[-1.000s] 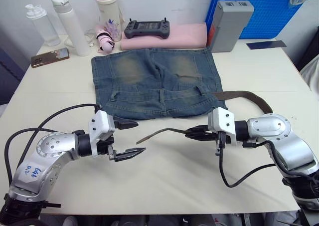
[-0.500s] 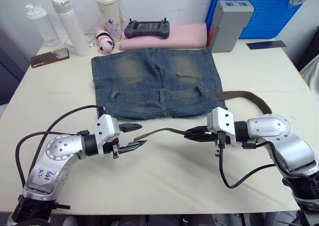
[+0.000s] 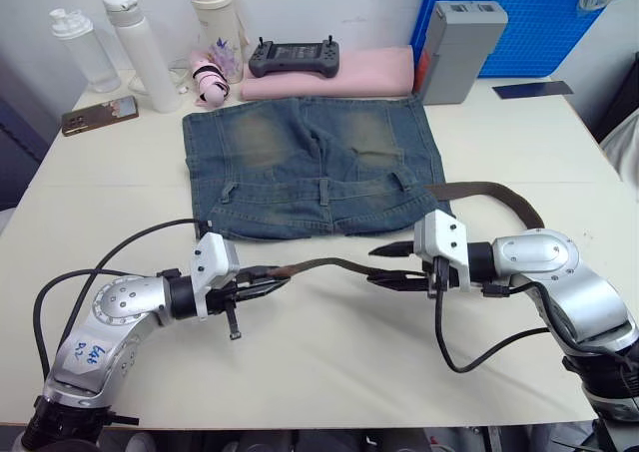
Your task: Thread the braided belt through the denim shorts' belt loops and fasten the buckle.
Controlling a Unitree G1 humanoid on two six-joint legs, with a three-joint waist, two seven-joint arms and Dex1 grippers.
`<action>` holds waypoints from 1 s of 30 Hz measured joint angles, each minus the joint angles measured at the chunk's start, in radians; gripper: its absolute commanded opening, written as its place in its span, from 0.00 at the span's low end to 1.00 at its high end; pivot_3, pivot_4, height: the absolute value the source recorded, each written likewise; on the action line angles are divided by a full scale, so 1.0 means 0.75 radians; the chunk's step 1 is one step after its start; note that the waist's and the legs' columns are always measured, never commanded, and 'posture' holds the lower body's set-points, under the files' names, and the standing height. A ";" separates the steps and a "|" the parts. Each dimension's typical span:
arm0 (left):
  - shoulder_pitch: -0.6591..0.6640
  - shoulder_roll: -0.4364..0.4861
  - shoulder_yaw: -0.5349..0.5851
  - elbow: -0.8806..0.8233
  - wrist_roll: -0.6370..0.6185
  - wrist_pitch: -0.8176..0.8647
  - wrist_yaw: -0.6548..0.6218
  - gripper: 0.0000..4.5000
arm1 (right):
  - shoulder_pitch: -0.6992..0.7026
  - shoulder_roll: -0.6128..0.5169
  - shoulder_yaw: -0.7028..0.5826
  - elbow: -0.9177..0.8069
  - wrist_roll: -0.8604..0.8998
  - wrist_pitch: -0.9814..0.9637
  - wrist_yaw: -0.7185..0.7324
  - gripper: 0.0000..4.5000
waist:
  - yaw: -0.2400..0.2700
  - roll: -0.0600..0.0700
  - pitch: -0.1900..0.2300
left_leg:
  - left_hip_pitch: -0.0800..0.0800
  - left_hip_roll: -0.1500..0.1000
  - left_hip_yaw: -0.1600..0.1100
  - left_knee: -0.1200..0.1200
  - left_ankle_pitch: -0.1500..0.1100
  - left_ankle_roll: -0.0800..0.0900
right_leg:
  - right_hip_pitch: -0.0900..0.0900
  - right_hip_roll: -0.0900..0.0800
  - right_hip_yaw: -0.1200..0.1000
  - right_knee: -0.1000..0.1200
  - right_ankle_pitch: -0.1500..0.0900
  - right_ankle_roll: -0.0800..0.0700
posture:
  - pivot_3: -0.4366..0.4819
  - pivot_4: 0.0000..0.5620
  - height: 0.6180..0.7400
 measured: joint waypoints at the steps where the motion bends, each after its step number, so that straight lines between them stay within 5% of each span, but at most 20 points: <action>1: 0.006 -0.010 0.023 -0.003 -0.070 0.060 0.014 0.00 | -0.006 0.021 -0.050 0.005 0.055 0.054 -0.028 0.90 | 0.001 0.000 0.000 | 0.000 0.000 -0.001 0.000 0.000 0.000 | 0.000 0.000 0.000 0.000 0.000 0.000 | 0.48 0.27 1.00; 2: 0.006 -0.038 0.068 -0.003 -0.194 0.158 0.047 0.00 | -0.028 0.057 -0.146 0.027 0.162 0.141 -0.067 0.99 | 0.002 0.000 0.000 | -0.001 0.000 -0.003 0.002 0.000 0.000 | 0.000 0.000 0.000 0.001 0.000 0.000 | 0.48 0.27 1.00; 7: 0.007 -0.140 0.231 0.012 -0.734 0.455 0.299 0.00 | -0.044 0.059 -0.469 0.030 0.716 0.485 -0.104 0.99 | 0.001 0.000 0.000 | 0.000 0.000 -0.014 0.004 -0.001 0.002 | 0.001 -0.001 0.000 0.003 0.000 0.000 | 0.48 0.27 1.00; 13: 0.026 -0.147 0.276 0.015 -1.203 0.589 0.537 0.00 | 0.064 0.042 -0.528 -0.052 1.310 0.742 -0.216 0.99 | -0.001 0.000 0.000 | 0.001 0.000 -0.013 0.005 -0.001 0.002 | 0.001 -0.001 0.002 0.004 0.000 0.000 | 0.48 0.27 1.00; 16: 0.027 -0.142 0.276 0.015 -1.276 0.597 0.586 0.00 | 0.097 0.071 -0.452 -0.081 1.445 0.767 -0.351 0.99 | -0.001 -0.002 -0.001 | 0.001 0.000 -0.013 0.007 -0.001 0.002 | 0.001 -0.001 0.002 0.005 0.000 0.000 | 0.48 0.27 1.00; 24: 0.026 -0.132 0.273 0.013 -1.419 0.591 0.700 0.00 | 0.116 0.401 -0.152 0.111 1.873 0.617 -1.090 0.99 | -0.004 -0.002 -0.001 | 0.000 -0.001 -0.013 0.010 -0.001 0.002 | 0.000 -0.001 0.004 0.009 0.000 -0.001 | 0.48 0.27 1.00; 30: 0.025 -0.132 0.264 0.010 -1.465 0.579 0.741 0.00 | 0.111 0.541 -0.107 0.152 1.996 0.501 -1.282 0.99 | -0.008 -0.002 -0.001 | 0.000 0.000 -0.013 0.010 -0.002 0.001 | -0.001 0.001 0.004 0.009 -0.001 -0.001 | 0.48 0.27 1.00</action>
